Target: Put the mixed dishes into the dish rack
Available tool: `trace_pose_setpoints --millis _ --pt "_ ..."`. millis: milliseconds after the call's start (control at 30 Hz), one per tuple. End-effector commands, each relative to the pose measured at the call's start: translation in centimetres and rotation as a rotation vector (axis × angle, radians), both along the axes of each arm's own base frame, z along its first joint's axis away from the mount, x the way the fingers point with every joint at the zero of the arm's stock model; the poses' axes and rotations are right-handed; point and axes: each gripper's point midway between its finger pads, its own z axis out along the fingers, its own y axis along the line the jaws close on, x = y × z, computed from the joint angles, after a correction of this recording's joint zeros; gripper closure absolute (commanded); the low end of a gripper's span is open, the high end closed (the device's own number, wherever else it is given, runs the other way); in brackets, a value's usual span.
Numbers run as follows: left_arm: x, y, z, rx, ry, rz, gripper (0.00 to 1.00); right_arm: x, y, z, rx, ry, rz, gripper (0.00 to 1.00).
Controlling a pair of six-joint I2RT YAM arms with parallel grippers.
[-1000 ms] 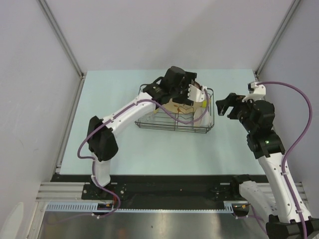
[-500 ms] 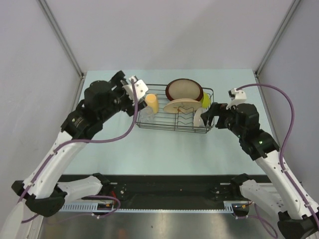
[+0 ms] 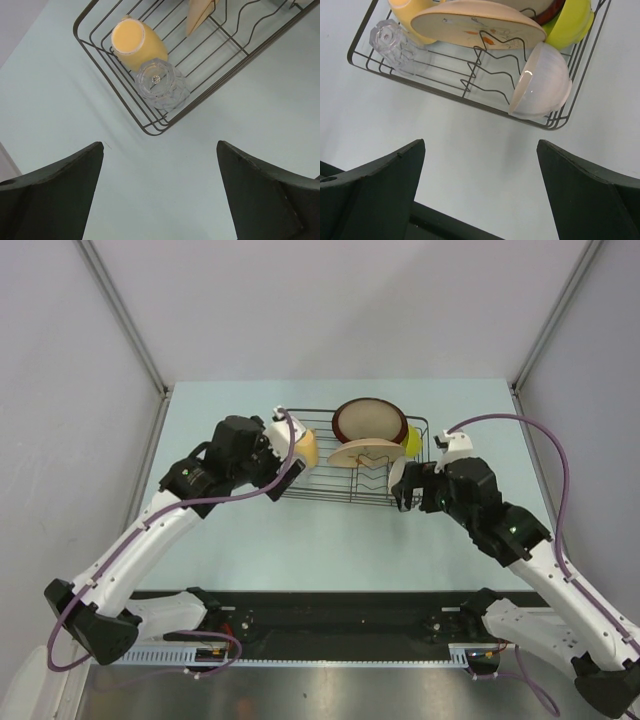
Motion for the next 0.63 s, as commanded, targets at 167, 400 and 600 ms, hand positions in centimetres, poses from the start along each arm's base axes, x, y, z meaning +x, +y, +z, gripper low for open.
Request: trace_pose_setpoints --millis 167,400,600 --pt "0.2 -0.3 2.3 -0.103 -0.013 0.047 0.00 -0.1 -0.8 2.6 -0.023 -0.057 -0.069 0.00" --pt "0.8 -0.7 2.9 -0.122 -0.012 0.045 0.00 0.1 -0.7 2.9 -0.041 -0.056 -0.065 0.00" --pt "1.1 -0.8 2.9 -0.132 -0.006 0.055 0.00 0.1 -0.9 2.3 -0.057 -0.033 -0.085 0.00"
